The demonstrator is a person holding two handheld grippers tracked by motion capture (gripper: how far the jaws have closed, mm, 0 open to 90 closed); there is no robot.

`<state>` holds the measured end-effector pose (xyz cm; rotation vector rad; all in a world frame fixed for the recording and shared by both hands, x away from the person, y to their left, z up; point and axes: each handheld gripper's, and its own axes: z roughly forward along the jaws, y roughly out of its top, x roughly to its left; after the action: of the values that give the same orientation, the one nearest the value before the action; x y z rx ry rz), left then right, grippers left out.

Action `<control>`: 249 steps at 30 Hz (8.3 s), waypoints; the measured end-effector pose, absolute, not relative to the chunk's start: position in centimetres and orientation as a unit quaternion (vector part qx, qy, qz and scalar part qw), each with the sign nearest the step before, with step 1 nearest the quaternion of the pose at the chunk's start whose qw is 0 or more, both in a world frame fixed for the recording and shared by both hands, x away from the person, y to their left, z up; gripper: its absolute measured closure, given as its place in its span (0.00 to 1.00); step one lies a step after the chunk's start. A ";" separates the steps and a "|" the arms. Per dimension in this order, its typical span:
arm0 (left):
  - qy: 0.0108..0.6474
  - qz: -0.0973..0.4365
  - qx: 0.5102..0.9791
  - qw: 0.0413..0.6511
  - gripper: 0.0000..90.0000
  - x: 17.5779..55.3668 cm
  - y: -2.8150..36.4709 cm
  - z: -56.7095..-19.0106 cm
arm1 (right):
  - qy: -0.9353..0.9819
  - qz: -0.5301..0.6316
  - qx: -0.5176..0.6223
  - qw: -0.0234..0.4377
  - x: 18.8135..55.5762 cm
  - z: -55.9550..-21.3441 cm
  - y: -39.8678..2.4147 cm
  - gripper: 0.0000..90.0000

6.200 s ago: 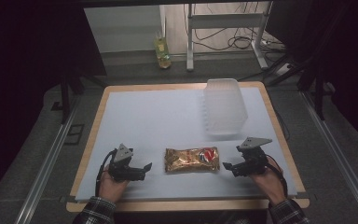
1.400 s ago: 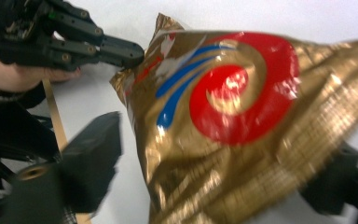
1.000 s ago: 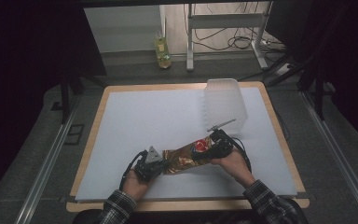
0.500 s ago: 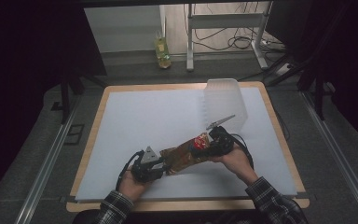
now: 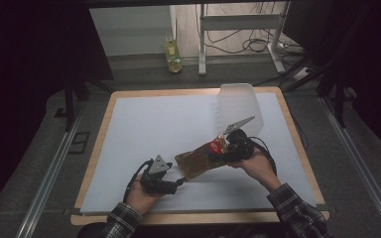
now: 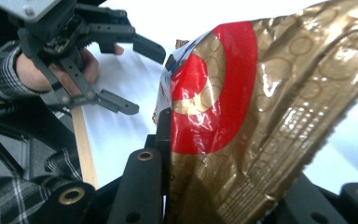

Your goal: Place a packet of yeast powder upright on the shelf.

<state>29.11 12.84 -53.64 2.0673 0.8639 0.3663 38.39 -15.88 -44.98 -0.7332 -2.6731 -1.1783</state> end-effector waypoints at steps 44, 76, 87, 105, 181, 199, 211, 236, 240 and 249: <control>0.324 0.196 0.830 0.409 0.00 29.2 12.9 -53.9 | -0.912 -0.377 -0.147 -0.058 41.6 -37.3 -19.0 0.80; 0.336 0.203 0.819 0.419 0.00 29.3 13.5 -53.9 | -0.916 -0.331 -0.167 -0.155 47.1 -32.4 -22.9 0.80; 0.335 0.199 0.822 0.416 0.00 29.3 13.4 -53.9 | -0.936 -0.280 -0.139 -0.163 48.0 -32.0 -24.9 0.80; 0.336 0.196 0.822 0.415 0.00 29.4 13.5 -54.1 | -0.971 -0.183 -0.041 -0.146 48.8 -33.3 -24.8 0.80; 0.340 0.195 0.823 0.412 0.00 29.4 13.6 -54.1 | -0.959 -0.236 -0.093 -0.124 48.7 -37.1 -22.0 0.27; 0.340 0.196 0.824 0.408 0.00 29.5 13.6 -54.1 | -0.929 -0.315 -0.160 -0.109 48.3 -36.5 -21.1 0.12; 0.344 0.198 0.822 0.408 0.00 29.5 13.7 -54.0 | -0.912 -0.351 -0.181 -0.116 47.5 -35.8 -20.6 0.10; 0.348 0.198 0.822 0.404 0.00 29.5 13.8 -54.0 | -0.902 -0.372 -0.175 -0.131 45.1 -35.5 -18.7 0.09; 0.348 0.200 0.822 0.404 0.00 29.5 13.8 -54.0 | -0.901 -0.376 -0.175 -0.130 44.6 -35.4 -18.3 0.09; 0.349 0.200 0.821 0.405 0.00 29.5 13.9 -54.0 | -0.898 -0.386 -0.164 -0.135 43.6 -35.3 -18.0 0.09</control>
<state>29.54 13.90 -53.98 2.0736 0.8803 0.5042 43.60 -17.96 -35.30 -0.5654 -3.0921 -1.3296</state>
